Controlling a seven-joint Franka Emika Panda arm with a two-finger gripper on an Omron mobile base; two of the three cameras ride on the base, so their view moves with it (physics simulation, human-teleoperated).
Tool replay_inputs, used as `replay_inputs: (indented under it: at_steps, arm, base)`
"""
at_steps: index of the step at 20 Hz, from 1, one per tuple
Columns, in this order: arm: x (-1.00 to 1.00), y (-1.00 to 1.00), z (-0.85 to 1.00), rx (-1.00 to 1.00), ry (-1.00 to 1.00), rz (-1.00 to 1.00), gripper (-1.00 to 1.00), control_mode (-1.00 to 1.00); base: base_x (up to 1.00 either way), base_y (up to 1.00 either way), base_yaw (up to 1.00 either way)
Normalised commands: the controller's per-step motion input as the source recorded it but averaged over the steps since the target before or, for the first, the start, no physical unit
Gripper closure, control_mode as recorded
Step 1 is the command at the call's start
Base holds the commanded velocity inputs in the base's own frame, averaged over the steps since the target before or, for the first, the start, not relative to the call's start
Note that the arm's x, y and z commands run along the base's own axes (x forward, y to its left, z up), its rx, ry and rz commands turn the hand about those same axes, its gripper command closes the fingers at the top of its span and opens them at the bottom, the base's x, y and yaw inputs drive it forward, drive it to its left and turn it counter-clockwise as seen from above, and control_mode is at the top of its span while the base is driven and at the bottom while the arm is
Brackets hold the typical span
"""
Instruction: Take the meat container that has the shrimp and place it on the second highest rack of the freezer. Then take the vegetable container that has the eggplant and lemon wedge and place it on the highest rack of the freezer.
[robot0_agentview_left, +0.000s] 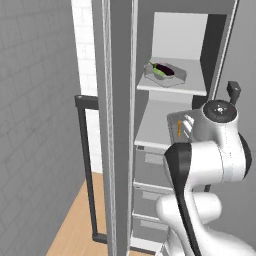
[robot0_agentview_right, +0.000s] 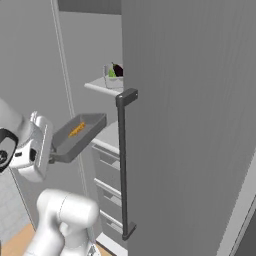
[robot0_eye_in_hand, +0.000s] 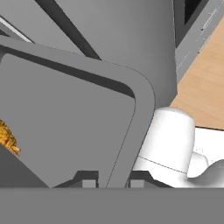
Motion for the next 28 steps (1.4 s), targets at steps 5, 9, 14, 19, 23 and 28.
replay_inputs:
  at_steps: [5,9,14,19,23,28]
  arm:
    - [1.00,-0.15,-0.20,0.00,0.12,-0.09,1.00,-1.00]
    - [0.92,-0.49,-0.69,0.02,0.05,0.00,1.00,-1.00]
    - [0.92,-0.28,-0.74,0.00,0.02,0.00,1.00,-1.00]
    - [0.99,0.00,-0.55,0.00,0.00,0.00,1.00,-1.00]
    - [1.00,0.00,-0.39,0.00,0.00,0.00,1.00,-1.00]
    - [0.94,-0.10,-0.10,0.00,0.00,-0.05,1.00,-1.00]
  base:
    - [0.00,0.00,0.00]
    - [0.00,0.00,0.00]
    - [0.00,0.00,0.00]
    - [0.00,0.00,0.00]
    - [0.00,0.00,0.00]
    - [0.00,0.00,0.00]
